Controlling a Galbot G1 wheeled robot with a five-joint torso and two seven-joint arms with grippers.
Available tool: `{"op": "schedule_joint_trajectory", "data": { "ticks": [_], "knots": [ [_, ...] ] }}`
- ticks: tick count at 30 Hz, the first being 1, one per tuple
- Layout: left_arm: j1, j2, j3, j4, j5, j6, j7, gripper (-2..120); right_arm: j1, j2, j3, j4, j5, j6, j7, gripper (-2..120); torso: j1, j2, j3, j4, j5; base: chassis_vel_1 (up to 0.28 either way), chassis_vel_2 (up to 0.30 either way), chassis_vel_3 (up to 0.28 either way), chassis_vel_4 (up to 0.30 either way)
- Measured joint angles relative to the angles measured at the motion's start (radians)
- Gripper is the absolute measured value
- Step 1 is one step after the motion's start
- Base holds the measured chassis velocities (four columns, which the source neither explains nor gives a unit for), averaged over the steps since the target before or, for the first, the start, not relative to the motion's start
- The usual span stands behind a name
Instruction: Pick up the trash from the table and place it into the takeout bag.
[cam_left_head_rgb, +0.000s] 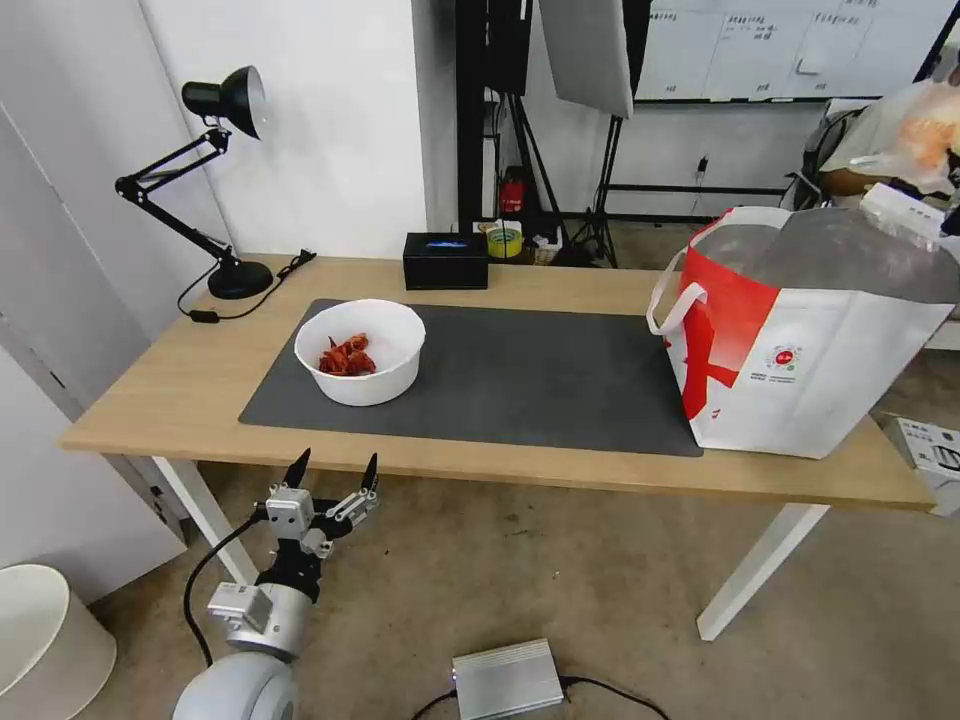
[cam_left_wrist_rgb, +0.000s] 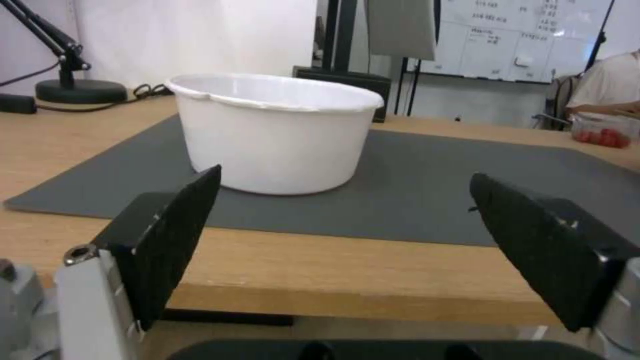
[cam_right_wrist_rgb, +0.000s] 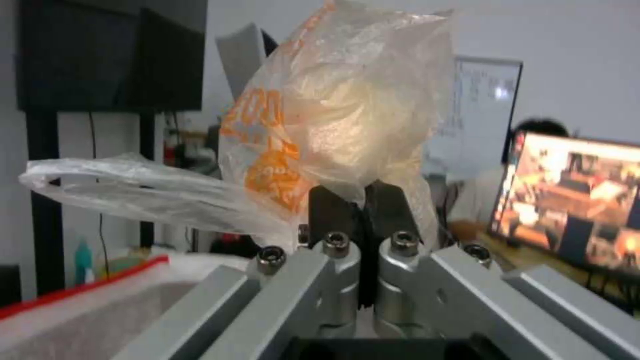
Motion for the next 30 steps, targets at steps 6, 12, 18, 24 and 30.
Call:
{"op": "schedule_joint_trajectory", "data": {
  "ticks": [6, 12, 18, 24, 30],
  "knots": [
    [-0.001, -0.002, -0.006, 0.001, -0.001, -0.001, 0.0, 100, -0.021, -0.017, 0.002, 0.001, 0.066, -0.084, 0.022, 0, 0.0, 0.0, 0.0, 0.0001, 0.0, 0.0, 0.0, 0.0, 0.0],
    [-0.003, -0.004, -0.007, 0.001, -0.001, -0.003, 0.0, 100, -0.039, -0.027, 0.01, 0.002, 0.077, -0.182, 0.002, 0, 0.0, 0.0, 0.0, 0.0001, 0.0, 0.0, 0.0, 0.0, 0.0],
    [-0.003, -0.009, -0.003, 0.001, -0.002, -0.004, 0.0, 100, -0.041, -0.03, 0.009, 0.013, 0.073, -0.229, 0.0, 3, 0.0, 0.0, 0.0, 0.0001, -0.0001, 0.0, 0.0, 0.0, 0.0],
    [-0.002, -0.01, -0.002, 0.0, -0.002, -0.005, 0.0, 100, -0.044, -0.03, 0.01, 0.015, 0.073, -0.229, 0.0, 21, 0.0, 0.0, 0.0, 0.0, -0.0001, 0.0, 0.0, 0.0, 0.0],
    [0.003, -0.011, -0.004, -0.006, -0.001, -0.005, 0.0, 100, -0.045, -0.028, 0.011, 0.016, 0.073, -0.228, 0.0, 44, 0.0, 0.0, 0.0, 0.0001, -0.0001, 0.0, 0.0, 0.0, 0.0]
  ]
}}
